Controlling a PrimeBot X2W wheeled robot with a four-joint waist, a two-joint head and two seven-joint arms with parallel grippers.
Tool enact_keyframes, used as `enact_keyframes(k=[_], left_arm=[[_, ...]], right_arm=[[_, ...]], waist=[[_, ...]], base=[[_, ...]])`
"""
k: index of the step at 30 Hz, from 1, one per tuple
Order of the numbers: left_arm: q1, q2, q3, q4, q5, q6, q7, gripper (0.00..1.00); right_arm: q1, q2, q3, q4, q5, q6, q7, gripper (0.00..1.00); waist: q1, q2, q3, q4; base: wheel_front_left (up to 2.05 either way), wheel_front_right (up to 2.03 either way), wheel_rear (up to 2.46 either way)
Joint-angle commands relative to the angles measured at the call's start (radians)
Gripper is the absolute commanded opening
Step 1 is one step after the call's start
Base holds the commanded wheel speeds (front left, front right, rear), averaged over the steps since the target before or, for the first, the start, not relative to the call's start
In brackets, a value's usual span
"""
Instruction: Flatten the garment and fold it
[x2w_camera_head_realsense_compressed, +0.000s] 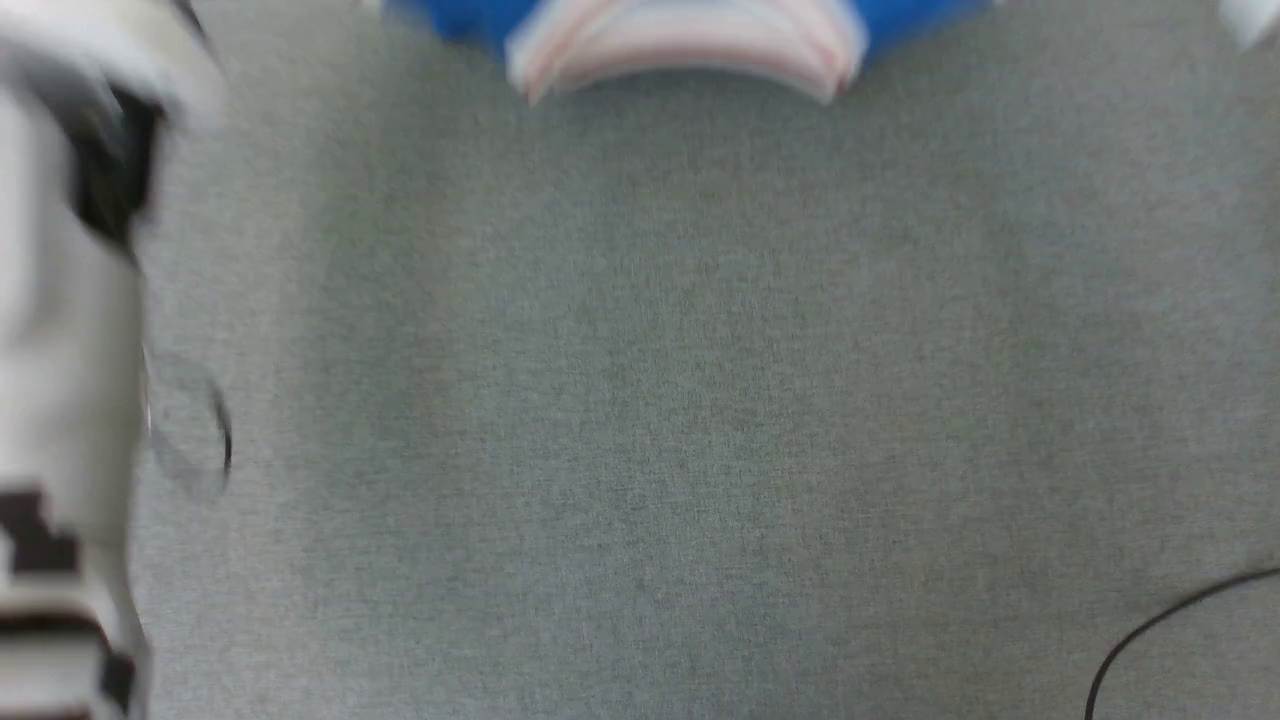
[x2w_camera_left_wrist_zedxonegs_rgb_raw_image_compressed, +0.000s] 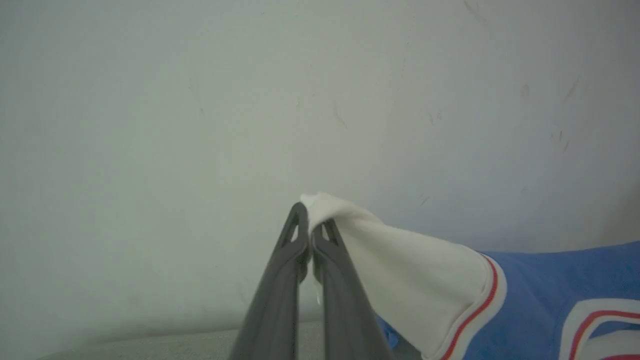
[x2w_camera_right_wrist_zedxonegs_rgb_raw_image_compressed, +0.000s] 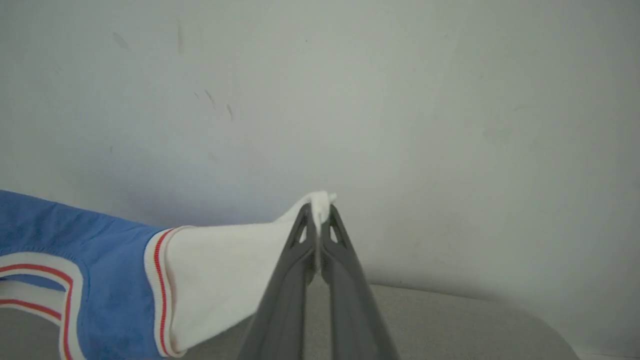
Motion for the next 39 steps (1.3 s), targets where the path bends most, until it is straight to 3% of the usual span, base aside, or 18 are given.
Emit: enact_keyframes(k=[1, 7, 15, 26, 32, 39], left_arm=[[0.065, 0.002, -0.011, -0.003, -0.011, -0.007, -0.006, 0.00], [0.383, 0.007, -0.063, -0.089, -0.053, -0.007, 0.030, 0.00], [0.699, 0.093, -0.083, -0.291, -0.070, 0.031, 0.181, 0.00], [1.028, 0.212, -0.052, -0.634, -0.164, 0.105, 0.435, 0.00], [1.199, 0.245, -0.045, -0.774, -0.207, 0.147, 0.519, 0.00], [1.316, 0.267, -0.009, -0.852, -0.227, 0.195, 0.528, 0.00]], right_arm=[[0.056, -0.002, 0.019, -0.004, 0.018, -0.001, 0.007, 0.00], [0.300, -0.050, 0.098, -0.043, 0.097, -0.001, 0.082, 0.00], [0.563, -0.161, 0.103, -0.140, 0.177, -0.001, 0.233, 0.00], [0.862, -0.245, -0.053, -0.313, 0.225, -0.001, 0.409, 0.00], [1.042, -0.225, -0.179, -0.419, 0.218, -0.001, 0.515, 0.00], [1.206, -0.182, -0.349, -0.538, 0.167, -0.001, 0.654, 0.00]], waist=[[0.0001, 0.0001, -0.064, 0.007], [0.0001, 0.0001, -0.197, 0.015], [0.0001, 0.0001, -0.330, 0.031], [0.0001, 0.0001, -0.403, 0.061], [0.0001, 0.0001, -0.408, 0.070], [0.0001, 0.0001, -0.395, 0.077]], base=[[0.00, 0.00, 0.00], [0.00, 0.00, 0.00], [0.00, 0.00, 0.00], [0.00, 0.00, 0.00], [0.00, 0.00, 0.00], [0.00, 0.00, 0.00]])
